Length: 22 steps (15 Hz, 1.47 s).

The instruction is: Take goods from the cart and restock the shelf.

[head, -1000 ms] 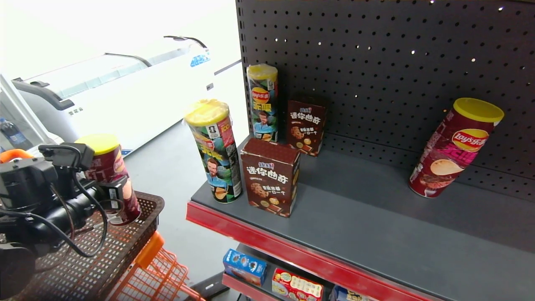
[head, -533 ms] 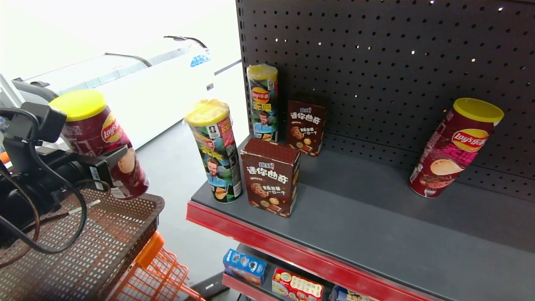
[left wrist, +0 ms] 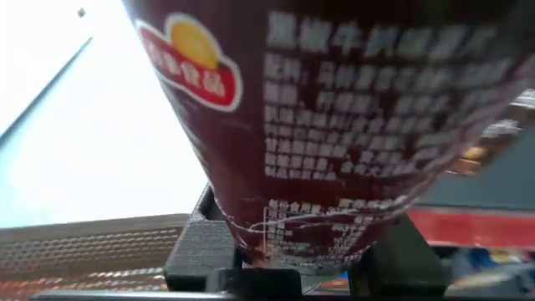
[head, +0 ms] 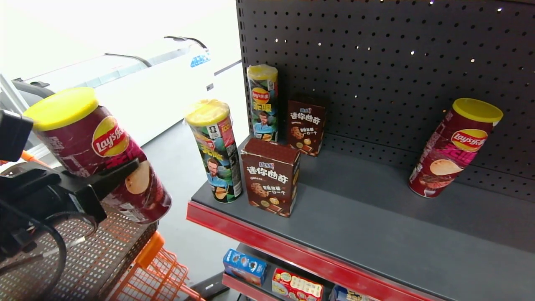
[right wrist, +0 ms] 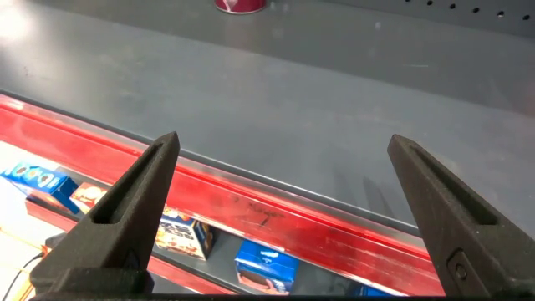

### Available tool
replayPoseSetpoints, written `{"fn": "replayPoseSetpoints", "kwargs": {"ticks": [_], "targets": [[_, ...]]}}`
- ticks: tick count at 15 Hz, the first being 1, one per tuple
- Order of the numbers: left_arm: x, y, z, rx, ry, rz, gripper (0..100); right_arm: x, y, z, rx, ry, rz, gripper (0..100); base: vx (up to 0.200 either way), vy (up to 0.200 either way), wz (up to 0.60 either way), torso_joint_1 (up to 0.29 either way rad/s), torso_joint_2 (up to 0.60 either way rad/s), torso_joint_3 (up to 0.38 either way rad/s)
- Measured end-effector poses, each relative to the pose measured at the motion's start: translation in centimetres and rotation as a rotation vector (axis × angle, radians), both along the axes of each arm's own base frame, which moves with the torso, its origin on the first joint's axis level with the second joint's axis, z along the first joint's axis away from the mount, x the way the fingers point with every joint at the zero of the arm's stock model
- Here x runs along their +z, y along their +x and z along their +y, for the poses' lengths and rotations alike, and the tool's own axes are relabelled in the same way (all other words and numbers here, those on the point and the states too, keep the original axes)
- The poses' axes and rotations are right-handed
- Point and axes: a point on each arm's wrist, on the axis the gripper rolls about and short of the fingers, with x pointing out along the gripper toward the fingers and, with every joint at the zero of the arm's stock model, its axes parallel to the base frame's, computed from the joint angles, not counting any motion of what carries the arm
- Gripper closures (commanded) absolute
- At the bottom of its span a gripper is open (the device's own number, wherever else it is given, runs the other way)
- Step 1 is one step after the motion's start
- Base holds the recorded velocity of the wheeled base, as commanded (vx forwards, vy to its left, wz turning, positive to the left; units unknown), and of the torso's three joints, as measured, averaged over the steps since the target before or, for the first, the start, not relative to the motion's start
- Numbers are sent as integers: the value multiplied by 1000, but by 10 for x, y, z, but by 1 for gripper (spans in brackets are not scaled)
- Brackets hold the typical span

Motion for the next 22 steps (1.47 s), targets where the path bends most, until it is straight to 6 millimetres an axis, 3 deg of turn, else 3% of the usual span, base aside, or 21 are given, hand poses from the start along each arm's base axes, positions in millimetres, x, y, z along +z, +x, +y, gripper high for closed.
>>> {"fn": "replayPoseSetpoints", "kwargs": {"ticks": [4, 8, 15, 22], "targets": [[-1, -23, -12, -164, -16, -23, 100, 0, 0, 0, 1, 0, 0, 0, 0, 0, 0, 0, 0, 0], [-5, -34, -27, -282, -15, 6, 100, 0, 0, 0, 1, 0, 0, 0, 0, 0, 0, 0, 0, 0], [-8, -54, -60, -635, -4, 108, 100, 0, 0, 0, 6, -2, 1, 0, 0, 0, 0, 0, 0, 0], [-6, -58, -67, -715, 23, 150, 100, 0, 0, 0, 10, -2, 1, 0, 0, 0, 0, 0, 0, 0]]}}
